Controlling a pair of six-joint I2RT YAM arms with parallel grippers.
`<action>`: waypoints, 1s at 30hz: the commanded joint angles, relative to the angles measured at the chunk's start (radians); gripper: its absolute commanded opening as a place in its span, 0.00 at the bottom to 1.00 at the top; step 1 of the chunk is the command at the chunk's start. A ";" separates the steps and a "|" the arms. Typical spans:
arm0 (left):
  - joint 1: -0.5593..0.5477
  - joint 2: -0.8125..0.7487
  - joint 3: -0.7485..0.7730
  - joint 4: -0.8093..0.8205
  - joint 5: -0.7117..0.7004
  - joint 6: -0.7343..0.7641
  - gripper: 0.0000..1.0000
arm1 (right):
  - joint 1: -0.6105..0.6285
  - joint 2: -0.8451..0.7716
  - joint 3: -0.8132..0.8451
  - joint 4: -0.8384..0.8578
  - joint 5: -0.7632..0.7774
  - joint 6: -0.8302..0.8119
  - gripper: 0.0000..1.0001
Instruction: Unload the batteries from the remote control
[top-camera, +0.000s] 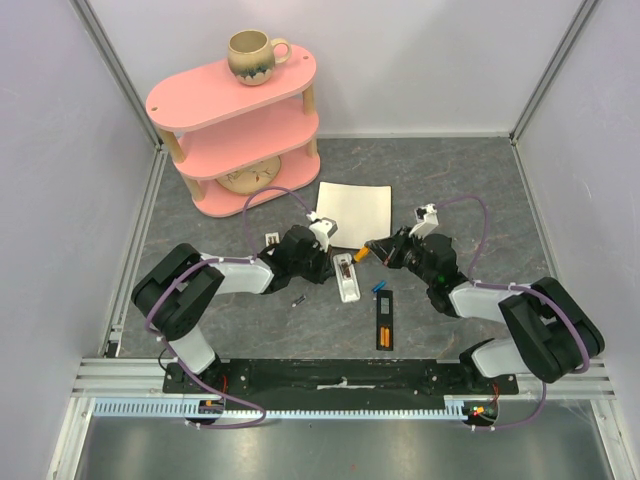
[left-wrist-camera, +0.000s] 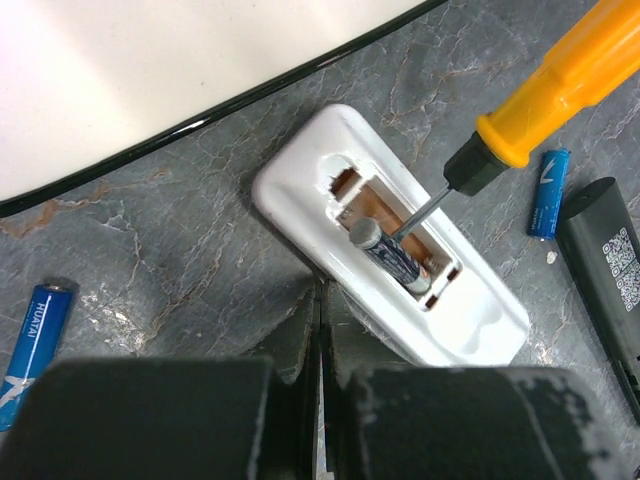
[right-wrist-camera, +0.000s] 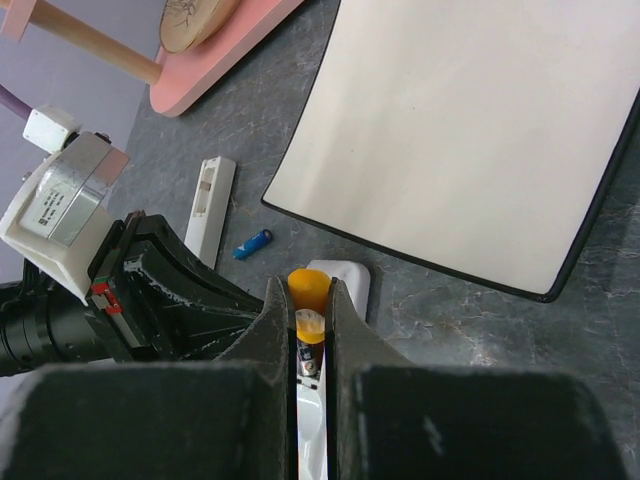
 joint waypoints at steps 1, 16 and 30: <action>0.011 0.059 -0.013 -0.124 -0.050 0.007 0.02 | 0.029 -0.030 0.049 0.009 -0.083 0.051 0.00; 0.011 0.018 -0.030 -0.137 -0.039 0.015 0.02 | 0.049 0.027 0.120 -0.006 -0.045 0.026 0.00; 0.012 -0.227 -0.019 -0.256 -0.065 0.059 0.14 | 0.052 -0.107 0.155 -0.244 0.009 -0.147 0.00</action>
